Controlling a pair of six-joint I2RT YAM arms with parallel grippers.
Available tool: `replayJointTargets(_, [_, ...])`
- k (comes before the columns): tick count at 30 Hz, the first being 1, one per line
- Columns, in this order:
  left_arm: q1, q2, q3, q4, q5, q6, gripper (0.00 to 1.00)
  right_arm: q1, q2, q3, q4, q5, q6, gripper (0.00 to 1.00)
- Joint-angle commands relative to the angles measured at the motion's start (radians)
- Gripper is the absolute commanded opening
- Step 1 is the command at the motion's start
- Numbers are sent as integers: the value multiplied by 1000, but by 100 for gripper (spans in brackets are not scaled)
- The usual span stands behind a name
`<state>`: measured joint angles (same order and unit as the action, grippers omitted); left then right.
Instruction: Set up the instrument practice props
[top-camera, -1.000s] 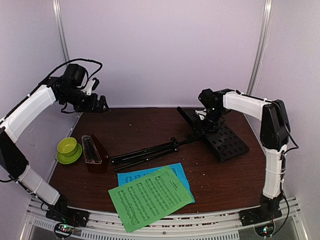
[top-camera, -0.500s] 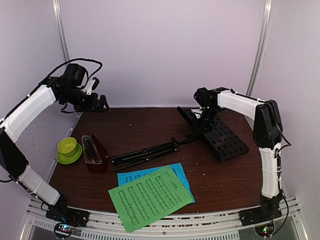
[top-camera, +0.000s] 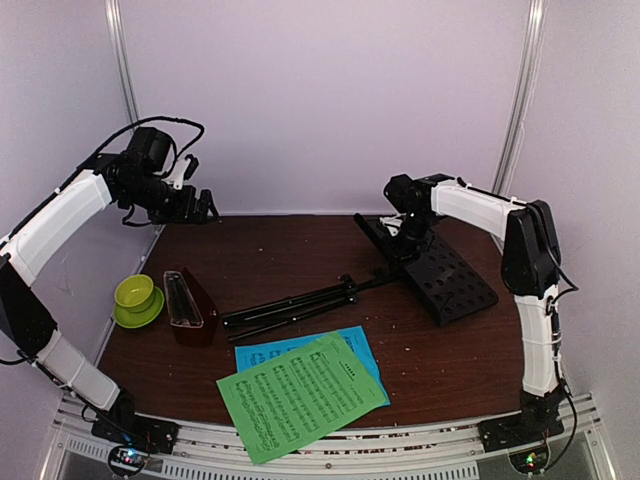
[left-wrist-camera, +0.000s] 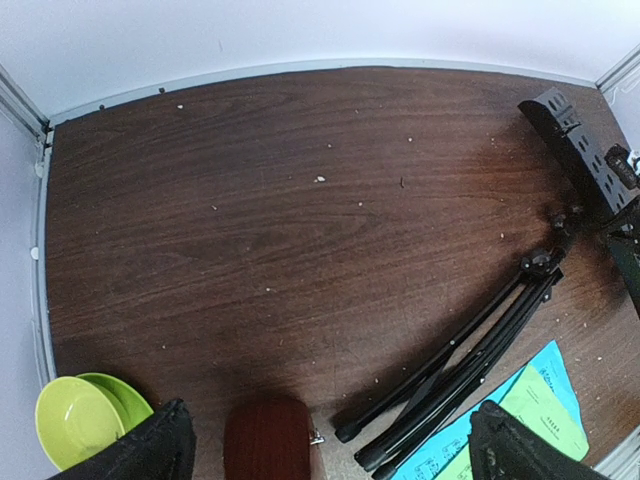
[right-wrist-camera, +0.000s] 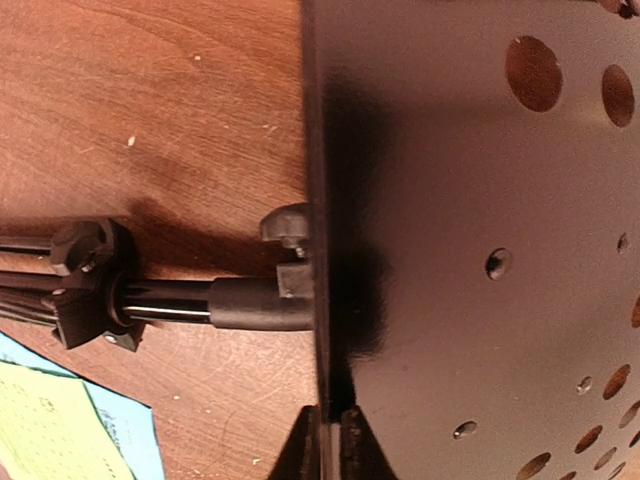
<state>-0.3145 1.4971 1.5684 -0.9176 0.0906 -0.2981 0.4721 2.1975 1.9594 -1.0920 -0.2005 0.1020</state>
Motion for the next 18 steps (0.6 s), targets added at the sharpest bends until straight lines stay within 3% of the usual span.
replayJointTargets(1, [-5,-1,5,34,13,-8,98,19,36,13,-45,56,-11,4])
replayJointTargets(3, [-4,-1,6,34,14,-7,98,19,27,25,-63,87,-23,0])
replayJointTargets(12, [-5,1,7,34,21,-1,98,22,-96,71,-63,203,-30,0])
replayJointTargets(18, [-5,-8,12,34,25,5,98,31,-180,202,-102,275,-16,0])
